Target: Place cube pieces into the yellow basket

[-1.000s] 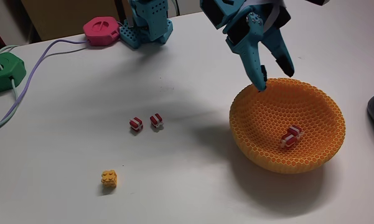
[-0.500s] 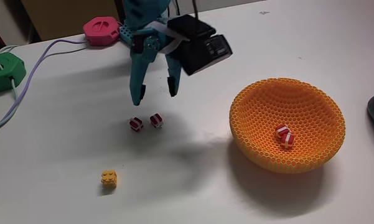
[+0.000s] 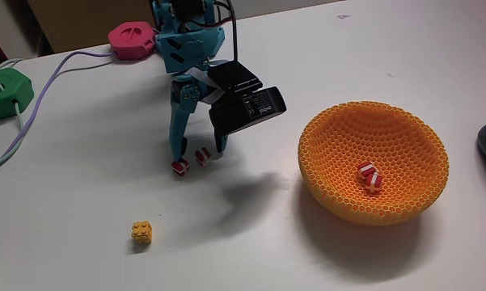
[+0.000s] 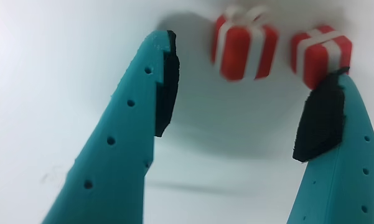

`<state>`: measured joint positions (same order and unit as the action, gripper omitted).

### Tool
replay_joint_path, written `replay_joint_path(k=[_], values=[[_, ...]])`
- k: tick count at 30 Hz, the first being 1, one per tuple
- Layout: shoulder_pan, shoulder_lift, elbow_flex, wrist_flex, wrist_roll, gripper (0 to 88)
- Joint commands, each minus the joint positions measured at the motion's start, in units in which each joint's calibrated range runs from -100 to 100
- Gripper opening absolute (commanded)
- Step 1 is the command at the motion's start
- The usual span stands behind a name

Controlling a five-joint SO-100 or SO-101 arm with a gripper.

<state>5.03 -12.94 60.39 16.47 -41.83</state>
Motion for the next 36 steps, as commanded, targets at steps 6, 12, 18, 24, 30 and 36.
replay_joint_path(k=[6, 12, 18, 24, 30, 36], values=[[1.7, 5.7, -5.7, -3.0, -1.0, 23.5], [2.4, 4.3, -4.0, -1.7, -0.1, 25.6], [0.3, 0.0, 0.7, -1.3, -0.7, 36.2], [1.3, -1.0, 2.9, -0.3, -0.6, 24.4], [2.5, -0.7, 2.1, -4.8, 0.5, 10.6], [0.7, -0.7, 1.9, -6.2, -0.4, 16.5]])
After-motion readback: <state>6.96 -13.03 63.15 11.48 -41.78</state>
